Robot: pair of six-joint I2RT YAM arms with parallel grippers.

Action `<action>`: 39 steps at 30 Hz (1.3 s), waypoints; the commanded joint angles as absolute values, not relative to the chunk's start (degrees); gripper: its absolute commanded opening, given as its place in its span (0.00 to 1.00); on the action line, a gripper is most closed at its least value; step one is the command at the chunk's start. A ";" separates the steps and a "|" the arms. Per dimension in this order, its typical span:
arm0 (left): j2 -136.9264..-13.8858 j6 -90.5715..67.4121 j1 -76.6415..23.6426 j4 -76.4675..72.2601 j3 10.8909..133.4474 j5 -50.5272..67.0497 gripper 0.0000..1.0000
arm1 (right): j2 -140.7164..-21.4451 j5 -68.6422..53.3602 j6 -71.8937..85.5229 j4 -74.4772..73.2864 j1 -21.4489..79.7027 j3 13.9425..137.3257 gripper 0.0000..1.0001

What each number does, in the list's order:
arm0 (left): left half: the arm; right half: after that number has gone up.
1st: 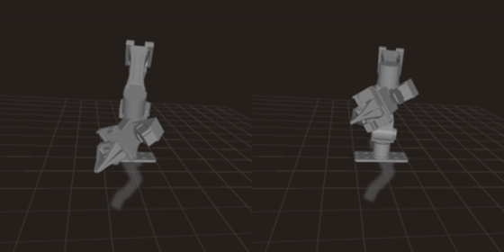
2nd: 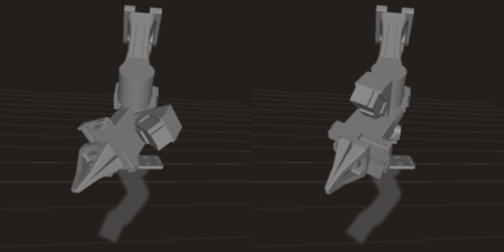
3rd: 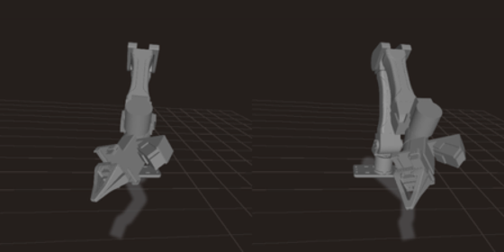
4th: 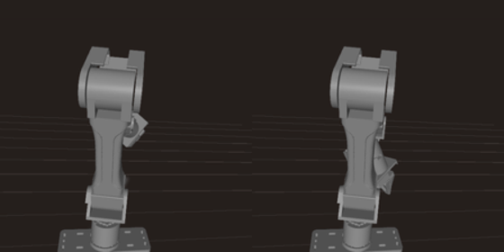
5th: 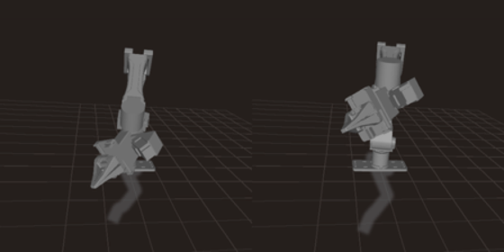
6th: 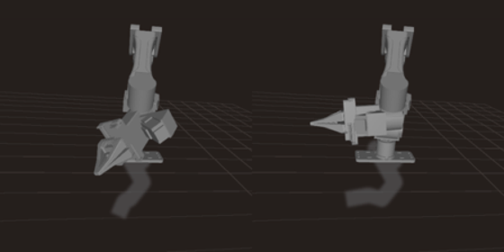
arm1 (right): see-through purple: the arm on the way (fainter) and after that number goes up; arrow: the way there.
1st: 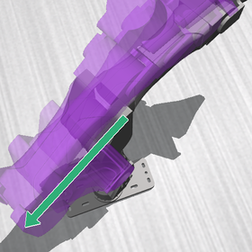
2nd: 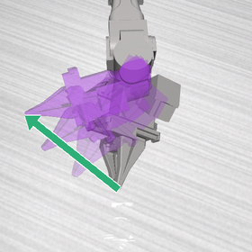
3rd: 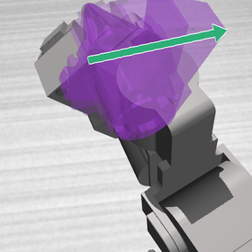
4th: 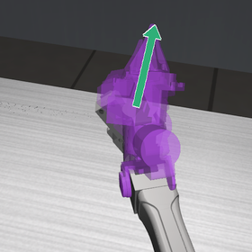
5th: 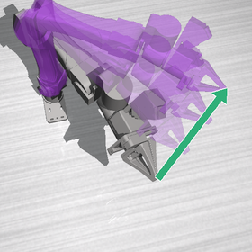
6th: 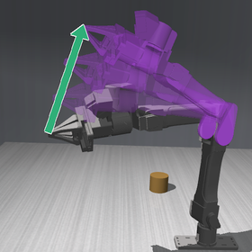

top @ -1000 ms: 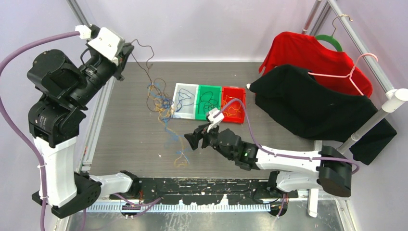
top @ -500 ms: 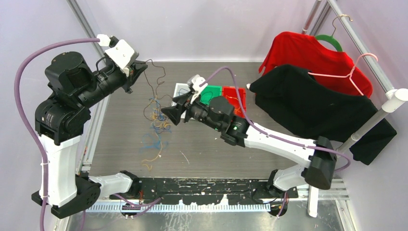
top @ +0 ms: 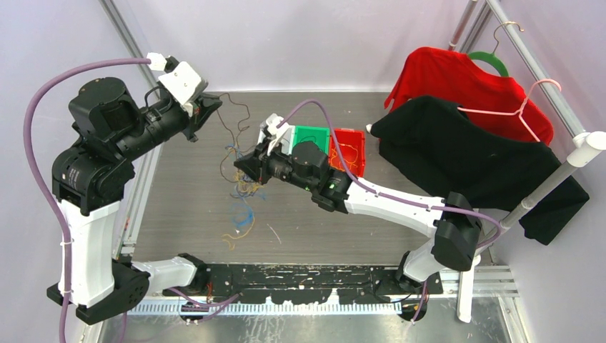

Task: Untangle the cables
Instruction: Untie the cable.

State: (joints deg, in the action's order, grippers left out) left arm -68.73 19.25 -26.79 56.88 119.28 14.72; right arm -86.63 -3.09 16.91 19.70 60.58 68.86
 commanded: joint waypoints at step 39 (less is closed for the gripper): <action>-67.00 30.09 -26.89 35.62 115.91 -12.88 0.00 | -59.25 18.88 27.09 11.21 58.39 38.33 0.01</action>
